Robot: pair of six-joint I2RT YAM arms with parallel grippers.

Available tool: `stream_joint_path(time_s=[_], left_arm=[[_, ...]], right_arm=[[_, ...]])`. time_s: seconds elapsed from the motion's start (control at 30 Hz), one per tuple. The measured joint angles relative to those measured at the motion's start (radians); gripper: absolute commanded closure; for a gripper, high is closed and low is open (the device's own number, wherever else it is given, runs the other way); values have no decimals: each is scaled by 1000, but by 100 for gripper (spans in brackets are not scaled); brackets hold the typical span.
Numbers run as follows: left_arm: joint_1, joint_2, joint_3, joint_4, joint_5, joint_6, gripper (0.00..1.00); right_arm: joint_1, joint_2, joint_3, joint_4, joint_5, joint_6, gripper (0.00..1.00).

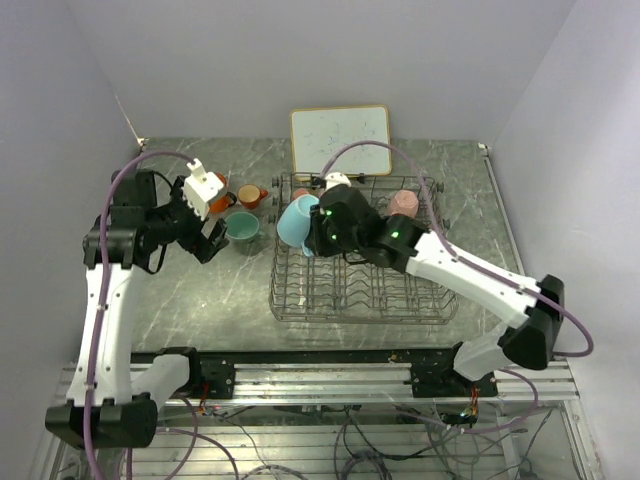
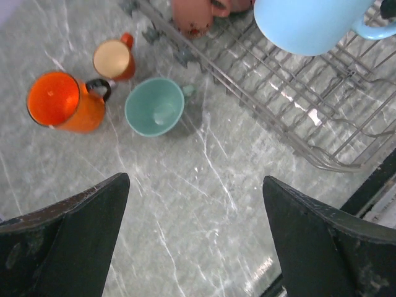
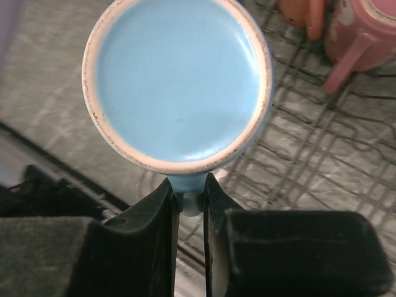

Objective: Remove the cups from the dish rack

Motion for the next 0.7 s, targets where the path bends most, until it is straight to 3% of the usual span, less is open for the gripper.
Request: stream_joint_path(time_s=[0.2,0.37,0.7], left_arm=[[0,-185,-138,169,109,7,0],[0,-301,-210,323,195,-23,0],[0,-330,-226,478,297,-64,4]], right_arm=[[-98,-112,-2,46,-264,83,100],[-210,-161,-92,230,-553,217,100],[-223,-154,-200,629,-900,528,100]])
